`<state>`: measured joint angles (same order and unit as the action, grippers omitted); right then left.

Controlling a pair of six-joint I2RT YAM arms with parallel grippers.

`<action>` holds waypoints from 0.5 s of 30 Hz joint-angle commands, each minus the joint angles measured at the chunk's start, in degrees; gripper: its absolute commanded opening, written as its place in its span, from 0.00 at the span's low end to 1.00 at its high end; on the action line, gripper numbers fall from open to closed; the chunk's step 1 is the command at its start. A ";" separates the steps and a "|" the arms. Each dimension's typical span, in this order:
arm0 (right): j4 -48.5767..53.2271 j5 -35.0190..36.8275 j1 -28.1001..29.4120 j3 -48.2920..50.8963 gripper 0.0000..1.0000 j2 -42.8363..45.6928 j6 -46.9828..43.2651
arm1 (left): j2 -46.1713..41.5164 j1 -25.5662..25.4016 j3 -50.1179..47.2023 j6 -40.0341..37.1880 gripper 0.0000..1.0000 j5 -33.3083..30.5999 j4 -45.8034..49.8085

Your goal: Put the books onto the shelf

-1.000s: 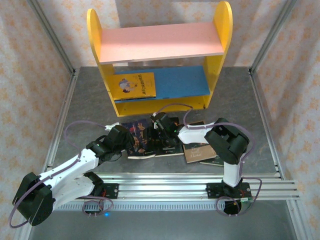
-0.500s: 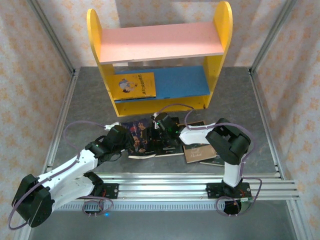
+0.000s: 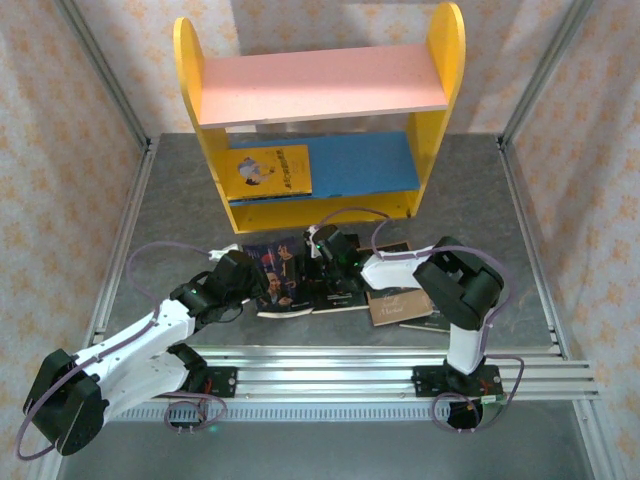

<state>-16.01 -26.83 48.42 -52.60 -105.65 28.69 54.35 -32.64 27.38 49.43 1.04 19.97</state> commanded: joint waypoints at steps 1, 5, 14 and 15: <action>17.36 4.05 -0.97 4.10 0.53 -3.54 -1.07 | 0.05 -0.72 -0.04 -0.91 0.45 0.94 -2.87; 16.70 2.84 -0.78 3.57 0.52 -4.02 -0.93 | 1.57 -0.75 0.16 -0.96 0.45 0.54 -2.99; 15.62 0.56 2.83 -0.20 0.39 -6.97 -0.54 | 3.44 -0.75 0.31 -0.96 0.42 1.68 -5.21; 15.33 0.20 3.17 -0.54 0.38 -7.51 -0.36 | 3.25 -0.76 0.32 -0.91 0.42 2.08 -5.60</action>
<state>-11.70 -25.23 48.97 -55.13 -106.76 27.88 57.87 -32.64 27.35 49.43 1.04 19.99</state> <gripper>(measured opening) 0.381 0.418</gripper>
